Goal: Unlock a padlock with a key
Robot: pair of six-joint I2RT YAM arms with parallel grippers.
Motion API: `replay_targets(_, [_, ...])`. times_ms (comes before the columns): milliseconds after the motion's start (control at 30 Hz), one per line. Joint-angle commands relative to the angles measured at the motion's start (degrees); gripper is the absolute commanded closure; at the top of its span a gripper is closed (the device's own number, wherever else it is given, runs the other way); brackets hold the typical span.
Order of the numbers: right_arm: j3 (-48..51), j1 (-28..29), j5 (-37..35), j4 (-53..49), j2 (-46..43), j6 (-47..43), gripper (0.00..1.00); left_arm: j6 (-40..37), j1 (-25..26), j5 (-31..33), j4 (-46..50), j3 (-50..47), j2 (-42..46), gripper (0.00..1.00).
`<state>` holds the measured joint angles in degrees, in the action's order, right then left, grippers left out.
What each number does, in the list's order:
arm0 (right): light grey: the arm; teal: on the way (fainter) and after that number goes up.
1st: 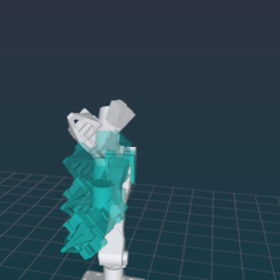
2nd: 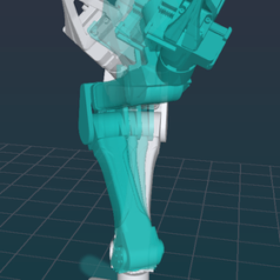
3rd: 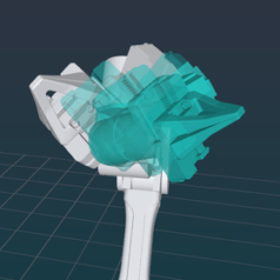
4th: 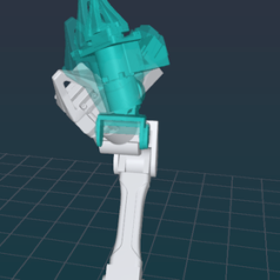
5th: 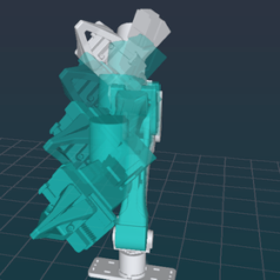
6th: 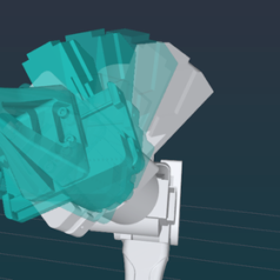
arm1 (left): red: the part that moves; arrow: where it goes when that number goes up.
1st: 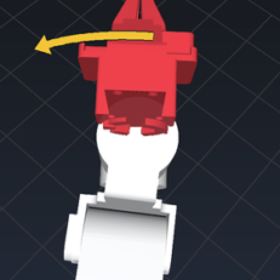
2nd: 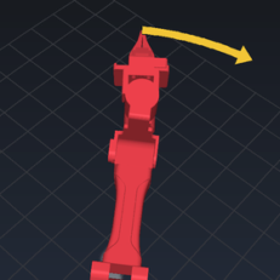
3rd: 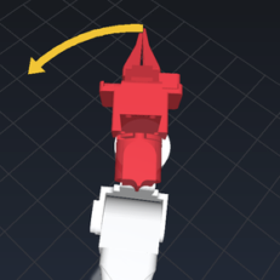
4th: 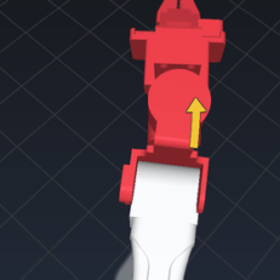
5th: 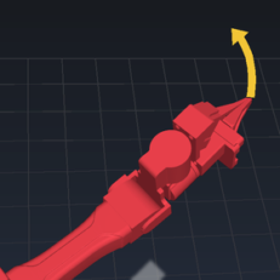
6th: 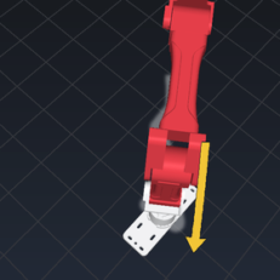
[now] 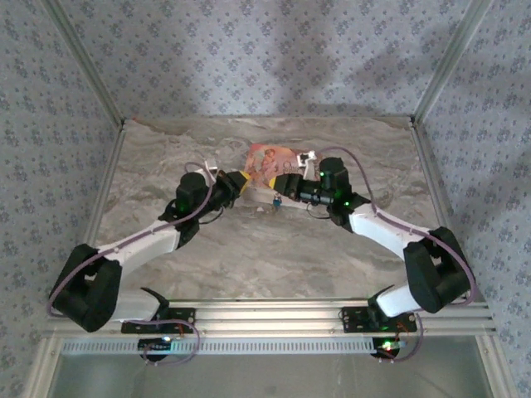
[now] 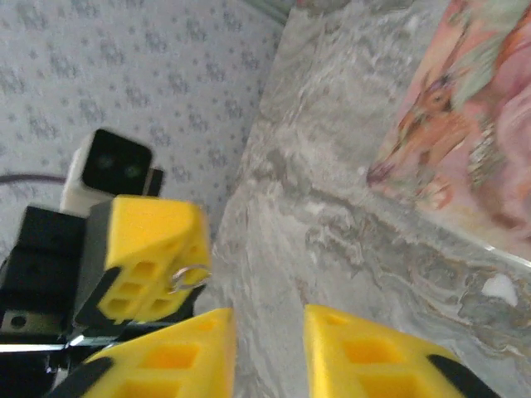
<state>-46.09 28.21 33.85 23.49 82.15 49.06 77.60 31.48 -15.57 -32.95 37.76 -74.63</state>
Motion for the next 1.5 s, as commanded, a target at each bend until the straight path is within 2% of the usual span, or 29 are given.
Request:
replay_targets(0, [0.57,-0.19,4.31,6.30,-1.60,-0.49,0.61,-11.66,-0.07,-0.68,1.57,3.12,2.20,1.00])
replay_targets(233, [-0.30,0.91,8.02,17.12,-0.09,2.09,0.44,-15.39,0.24,-4.14,0.52,5.17,2.30,1.00])
replay_targets(467, [-2.33,2.43,8.41,19.02,3.04,3.35,0.43,-15.47,0.62,-5.34,-0.05,5.88,1.86,1.00])
replay_targets(767, [-3.66,4.21,8.87,21.03,6.14,4.85,0.49,-15.02,0.79,-5.19,-0.26,5.75,1.59,1.00])
replay_targets(1300, [-4.80,5.19,8.72,20.74,8.29,6.20,0.67,-13.83,0.87,-4.29,-1.22,4.69,1.66,1.00])
replay_targets(1467, [-4.76,5.14,8.34,20.48,8.20,6.40,0.77,-13.73,0.88,-3.86,-1.20,4.34,1.69,1.00])
